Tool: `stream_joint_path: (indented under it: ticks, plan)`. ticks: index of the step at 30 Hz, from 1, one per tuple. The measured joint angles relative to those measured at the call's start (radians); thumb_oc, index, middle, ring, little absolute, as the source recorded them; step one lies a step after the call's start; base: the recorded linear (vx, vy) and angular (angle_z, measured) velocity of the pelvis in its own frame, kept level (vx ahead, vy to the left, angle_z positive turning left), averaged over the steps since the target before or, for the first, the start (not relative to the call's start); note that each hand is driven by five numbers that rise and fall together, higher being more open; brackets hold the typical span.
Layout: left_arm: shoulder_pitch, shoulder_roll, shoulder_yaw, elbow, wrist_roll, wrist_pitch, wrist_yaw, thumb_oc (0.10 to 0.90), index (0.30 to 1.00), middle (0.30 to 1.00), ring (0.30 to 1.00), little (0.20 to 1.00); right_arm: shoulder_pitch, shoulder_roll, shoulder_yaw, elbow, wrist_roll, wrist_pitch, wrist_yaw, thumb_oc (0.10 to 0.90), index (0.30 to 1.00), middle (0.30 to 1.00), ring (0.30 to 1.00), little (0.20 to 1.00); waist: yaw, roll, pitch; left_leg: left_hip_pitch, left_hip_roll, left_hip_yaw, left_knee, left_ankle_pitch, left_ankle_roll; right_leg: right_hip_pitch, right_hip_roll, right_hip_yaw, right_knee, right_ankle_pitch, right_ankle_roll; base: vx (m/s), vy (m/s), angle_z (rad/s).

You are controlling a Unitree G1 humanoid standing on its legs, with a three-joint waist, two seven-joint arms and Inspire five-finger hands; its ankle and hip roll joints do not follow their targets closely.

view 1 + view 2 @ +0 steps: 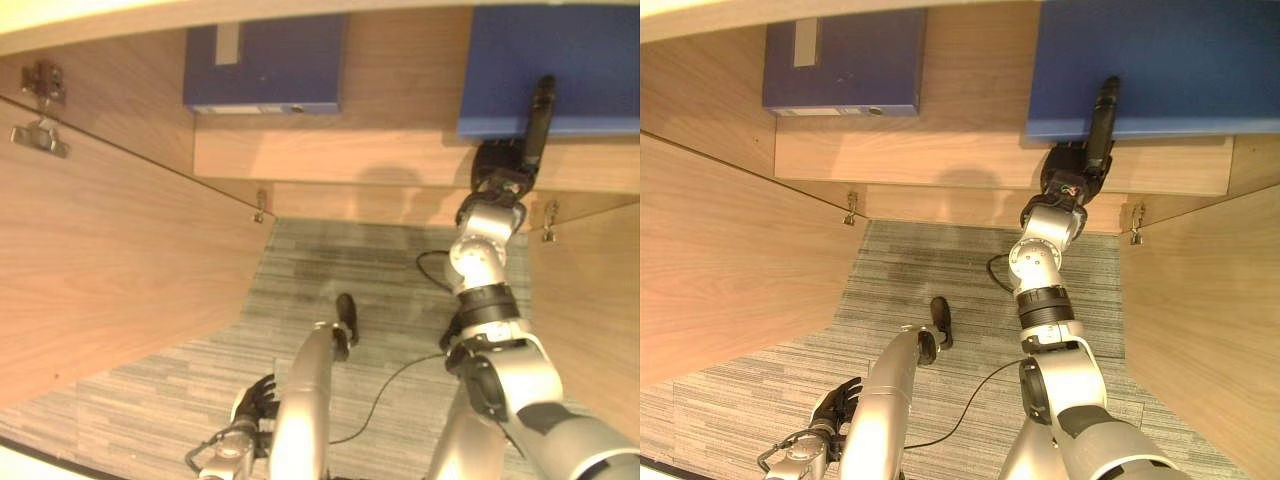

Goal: Put the empty folder in the office cabinet

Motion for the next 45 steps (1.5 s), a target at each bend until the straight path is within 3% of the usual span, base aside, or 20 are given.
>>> stream_joint_path:
  ticks: [7, 8, 17, 27, 38, 40, 42, 45]
  plan:
    - [0.001, 0.003, -0.001, 0.001, -0.001, 0.002, -0.002, 0.800, 0.900, 0.900, 0.900, 0.900, -0.078, -0.008, 0.002, 0.059, 0.004, 0.035, 0.002, 0.400, 0.300, 0.300, 0.300, 0.300, 0.011, 0.005, 0.000, 0.018, -0.002, -0.003, -0.018, 0.007, -0.005, 0.014, 0.000, -0.002, 0.000, -0.006, 0.002, 0.00, -0.007, 0.01]
    - [0.001, 0.003, -0.002, 0.001, 0.000, 0.000, -0.002, 0.800, 0.900, 0.900, 0.900, 0.900, -0.101, -0.010, 0.002, 0.067, 0.012, 0.035, 0.002, 0.800, 0.900, 0.900, 0.900, 0.900, 0.012, 0.010, 0.002, 0.018, -0.002, -0.005, -0.019, 0.009, -0.005, 0.015, 0.000, -0.004, 0.001, -0.007, 0.001, 0.00, 0.000, 0.00]
    - [0.006, 0.015, -0.012, -0.002, 0.001, 0.001, -0.004, 0.800, 0.900, 0.900, 0.900, 0.900, -0.127, -0.003, -0.005, 0.059, 0.067, -0.008, 0.044, 0.800, 0.900, 0.900, 0.900, 0.900, 0.038, 0.049, 0.004, 0.034, -0.015, -0.021, -0.042, 0.026, -0.011, 0.033, -0.010, -0.018, 0.006, -0.019, 0.004, -0.01, -0.003, 0.06]
    - [0.006, 0.039, -0.012, 0.000, 0.002, 0.002, -0.018, 0.800, 0.900, 0.900, 0.900, 0.900, -0.128, -0.029, 0.016, 0.071, 0.069, 0.031, 0.055, 0.800, 0.900, 0.900, 0.900, 0.900, 0.042, 0.049, 0.004, 0.034, -0.019, -0.024, -0.051, 0.033, -0.011, 0.033, -0.010, -0.018, 0.003, -0.019, 0.004, 0.00, -0.001, 0.02]
    - [0.006, 0.039, -0.014, -0.002, 0.002, 0.003, -0.016, 0.800, 0.900, 0.900, 0.900, 0.900, -0.126, 0.041, -0.001, 0.053, 0.068, -0.040, 0.043, 0.800, 0.900, 0.900, 0.900, 0.900, 0.036, 0.050, 0.004, 0.034, -0.019, -0.023, -0.055, 0.033, -0.012, 0.033, -0.009, -0.018, 0.000, -0.019, 0.004, 0.00, 0.000, 0.00]
    - [0.006, 0.039, -0.013, -0.001, 0.001, 0.002, -0.016, 0.800, 0.900, 0.900, 0.900, 0.900, -0.123, 0.025, 0.009, 0.059, 0.068, -0.027, 0.042, 0.800, 0.900, 0.900, 0.900, 0.900, 0.035, 0.051, 0.004, 0.034, -0.019, -0.023, -0.055, 0.033, -0.012, 0.033, -0.009, -0.018, -0.001, -0.019, 0.004, 0.00, 0.000, 0.00]
    - [0.006, 0.039, -0.012, -0.001, 0.001, 0.002, -0.016, 0.800, 0.900, 0.900, 0.900, 0.900, -0.114, -0.033, 0.110, 0.094, 0.065, 0.023, 0.043, 0.800, 0.900, 0.900, 0.900, 0.900, 0.036, 0.051, 0.004, 0.034, -0.019, -0.022, -0.055, 0.033, -0.012, 0.033, -0.009, -0.018, -0.002, -0.019, 0.004, 0.00, 0.000, 0.00]
    - [0.007, 0.041, -0.010, 0.001, 0.001, 0.001, -0.027, 0.800, 0.900, 0.900, 0.900, 0.900, -0.116, -0.185, 0.298, 0.172, 0.010, 0.173, 0.056, 0.800, 0.900, 0.900, 0.900, 0.900, 0.036, 0.050, 0.004, 0.034, -0.018, -0.023, -0.054, 0.033, -0.012, 0.034, -0.008, -0.018, -0.003, -0.018, 0.005, -0.02, -0.033, 0.00]
